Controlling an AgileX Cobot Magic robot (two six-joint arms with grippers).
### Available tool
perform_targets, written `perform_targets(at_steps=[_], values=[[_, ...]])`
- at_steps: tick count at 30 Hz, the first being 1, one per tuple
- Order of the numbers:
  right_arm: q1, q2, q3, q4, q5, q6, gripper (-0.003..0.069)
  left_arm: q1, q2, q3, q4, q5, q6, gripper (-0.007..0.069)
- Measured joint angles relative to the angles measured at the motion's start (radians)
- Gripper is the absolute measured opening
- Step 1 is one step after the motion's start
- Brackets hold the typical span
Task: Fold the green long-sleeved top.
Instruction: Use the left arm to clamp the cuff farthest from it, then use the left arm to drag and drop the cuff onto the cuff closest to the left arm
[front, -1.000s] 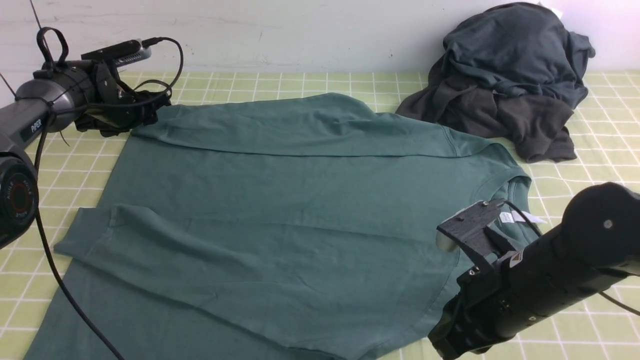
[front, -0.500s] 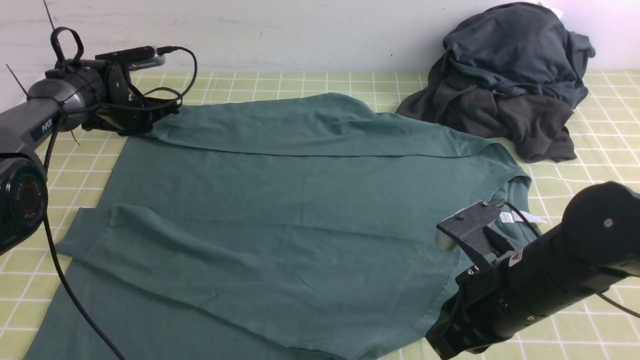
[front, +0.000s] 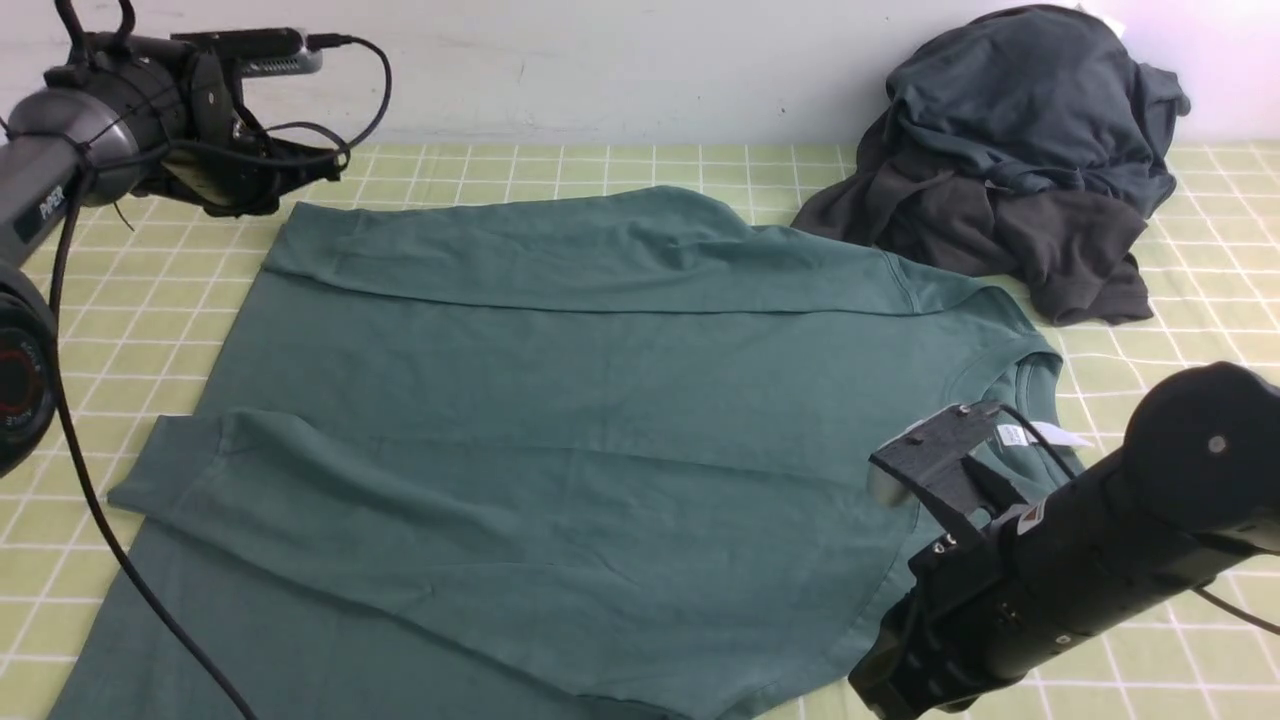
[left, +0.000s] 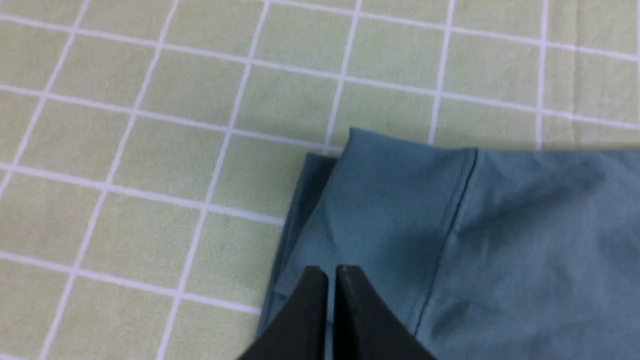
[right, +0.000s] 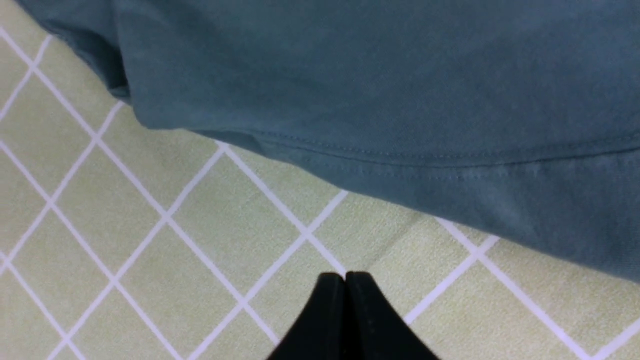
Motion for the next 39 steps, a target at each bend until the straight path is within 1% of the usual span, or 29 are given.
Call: perform_targets(at_steps=[2, 3, 6, 7, 8, 9, 11, 12, 14, 17, 19, 20, 21, 22, 24, 25, 27, 28, 29, 30, 31, 32, 33, 35, 37, 38, 39], values=[[0.0, 0.0, 0.0, 0.011, 0.0, -0.004, -0.0014, 0.0, 0.037, 0.0, 0.016, -0.04, 0.0, 0.0092], [0.0, 0.0, 0.0, 0.011, 0.0, -0.004, -0.0014, 0.0, 0.04, 0.0, 0.018, -0.045, 0.0, 0.0099], [0.0, 0.0, -0.001, 0.018, 0.001, -0.006, -0.0014, 0.0, 0.095, 0.0, 0.023, -0.122, -0.002, 0.0257], [0.0, 0.0, -0.001, 0.018, 0.001, -0.007, -0.0014, 0.0, 0.106, 0.001, 0.023, -0.138, -0.003, 0.0301], [0.0, 0.0, -0.001, 0.018, 0.001, -0.007, -0.0014, 0.0, 0.108, 0.001, 0.023, -0.143, -0.003, 0.0318], [0.0, 0.0, -0.001, 0.018, 0.001, -0.007, -0.0014, 0.0, 0.119, 0.001, 0.024, -0.159, -0.003, 0.0367], [0.0, 0.0, -0.001, 0.018, 0.001, -0.007, -0.0014, 0.0, 0.125, 0.001, 0.038, -0.162, -0.003, 0.0388], [0.0, 0.0, -0.001, 0.018, 0.001, -0.007, -0.0014, 0.0, 0.128, 0.001, 0.054, -0.164, -0.003, 0.0384], [0.0, 0.0, -0.001, 0.018, 0.001, -0.007, -0.0014, 0.0, 0.134, 0.001, 0.079, -0.166, -0.007, 0.0351], [0.0, 0.0, -0.001, 0.019, 0.001, -0.009, -0.0014, 0.0, 0.136, 0.0, 0.087, -0.171, -0.009, 0.0225], [0.0, 0.0, -0.001, 0.019, 0.001, -0.01, -0.0014, 0.0, 0.136, -0.001, 0.091, -0.171, -0.009, 0.0112], [0.0, 0.0, -0.001, 0.019, 0.001, -0.01, -0.0014, 0.0, 0.136, -0.001, 0.092, -0.17, -0.009, 0.0101], [0.0, 0.0, -0.002, 0.02, 0.001, -0.01, -0.0014, 0.0, 0.137, -0.011, 0.092, -0.156, -0.009, 0.0043], [0.0, 0.0, -0.002, 0.02, 0.001, -0.01, -0.0014, -0.001, 0.137, -0.021, 0.092, -0.142, -0.009, 0.0024], [0.0, 0.0, -0.002, 0.02, 0.001, -0.01, -0.0014, -0.003, 0.137, -0.046, 0.091, -0.097, -0.009, 0.0008], [0.0, 0.0, -0.002, 0.02, 0.001, -0.01, -0.0014, -0.004, 0.137, -0.068, 0.09, -0.055, -0.009, 0.0006], [0.0, 0.0, -0.002, 0.02, 0.001, -0.01, -0.0014, -0.005, 0.132, -0.082, 0.09, -0.02, -0.009, 0.0006], [0.0, 0.0, -0.002, 0.02, 0.001, -0.01, -0.0014, -0.005, 0.128, -0.094, 0.086, 0.02, -0.009, 0.0006], [0.0, 0.0, -0.002, 0.02, 0.002, -0.011, -0.0014, -0.006, 0.114, -0.112, 0.081, 0.091, -0.005, 0.0006], [0.0, 0.0, -0.002, 0.02, 0.002, -0.011, -0.0014, -0.006, 0.109, -0.114, 0.082, 0.101, -0.005, 0.0006], [0.0, 0.0, -0.002, 0.02, 0.003, -0.011, -0.0014, -0.006, 0.086, -0.128, 0.079, 0.194, 0.002, 0.0006], [0.0, 0.0, -0.002, 0.02, 0.004, -0.011, -0.0014, -0.006, 0.069, -0.134, 0.078, 0.237, 0.011, 0.0006], [0.0, 0.0, -0.002, 0.02, 0.004, -0.011, -0.0014, -0.006, 0.069, -0.135, 0.077, 0.249, 0.014, 0.0006], [0.0, 0.0, -0.002, 0.02, 0.006, -0.011, -0.0014, -0.006, 0.021, -0.144, 0.067, 0.409, 0.077, 0.0006], [0.0, 0.0, -0.002, 0.02, 0.009, -0.011, -0.0014, -0.006, 0.002, -0.146, 0.056, 0.486, 0.107, 0.0006], [0.0, 0.0, -0.002, 0.02, 0.014, -0.011, -0.0014, -0.006, -0.021, -0.145, 0.029, 0.548, 0.166, 0.0006], [0.0, 0.0, -0.002, 0.02, 0.019, -0.011, -0.0014, -0.007, -0.034, -0.13, 0.02, 0.556, 0.183, 0.0006]])
